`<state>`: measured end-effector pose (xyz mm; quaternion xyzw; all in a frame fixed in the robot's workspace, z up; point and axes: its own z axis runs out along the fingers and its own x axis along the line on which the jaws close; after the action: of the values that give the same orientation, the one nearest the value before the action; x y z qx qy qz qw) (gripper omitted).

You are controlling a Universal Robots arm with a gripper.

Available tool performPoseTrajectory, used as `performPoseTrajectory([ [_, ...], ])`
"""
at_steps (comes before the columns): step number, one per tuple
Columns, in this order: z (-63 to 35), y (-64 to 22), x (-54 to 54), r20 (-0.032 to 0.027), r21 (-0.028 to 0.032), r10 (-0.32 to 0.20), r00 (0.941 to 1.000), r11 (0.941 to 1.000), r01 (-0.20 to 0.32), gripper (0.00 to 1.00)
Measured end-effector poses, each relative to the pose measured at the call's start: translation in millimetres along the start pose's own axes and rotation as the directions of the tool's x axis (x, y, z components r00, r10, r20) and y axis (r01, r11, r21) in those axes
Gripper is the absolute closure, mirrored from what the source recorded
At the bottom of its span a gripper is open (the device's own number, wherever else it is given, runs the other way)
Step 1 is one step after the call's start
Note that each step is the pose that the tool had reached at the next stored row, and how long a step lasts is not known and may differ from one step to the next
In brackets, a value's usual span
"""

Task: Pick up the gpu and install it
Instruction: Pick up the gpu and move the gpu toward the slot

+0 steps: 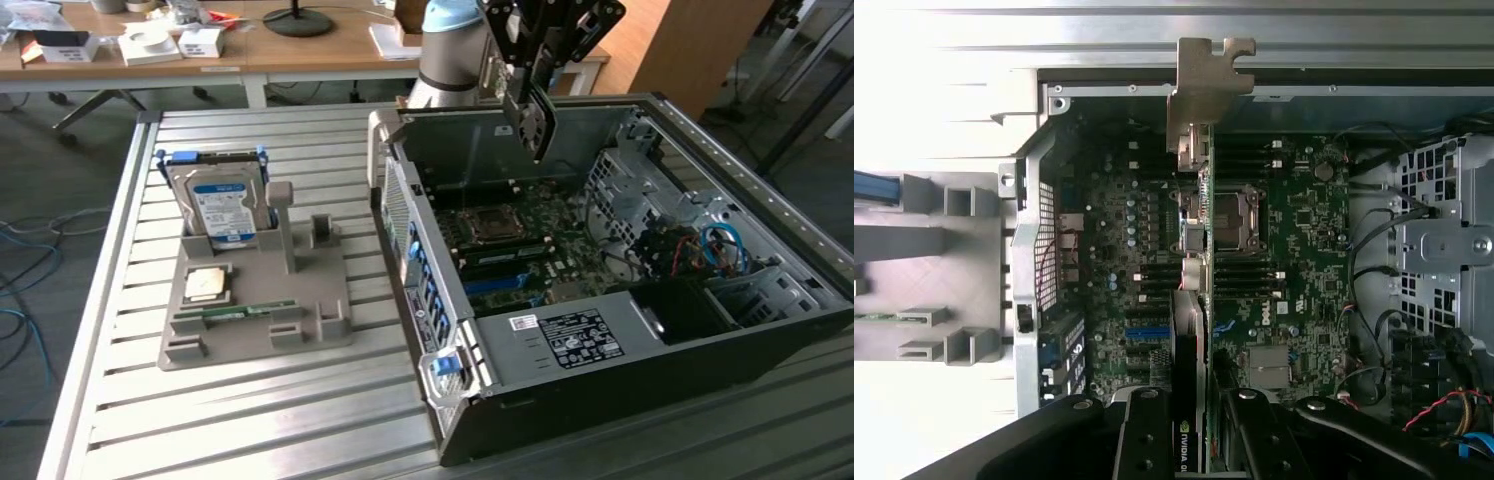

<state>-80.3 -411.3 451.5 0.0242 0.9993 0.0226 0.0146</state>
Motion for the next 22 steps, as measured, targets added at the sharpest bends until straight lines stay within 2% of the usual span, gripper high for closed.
performPoseTrajectory([
  [9,0.1,0.1,-1.1,0.0000,-0.0001,0.000,1.0000,1.0000,0.000,0.74],
  [22,0.9,1.5,-32.2,-0.0001,-0.0013,-0.001,1.0000,1.0000,0.001,0.74],
])
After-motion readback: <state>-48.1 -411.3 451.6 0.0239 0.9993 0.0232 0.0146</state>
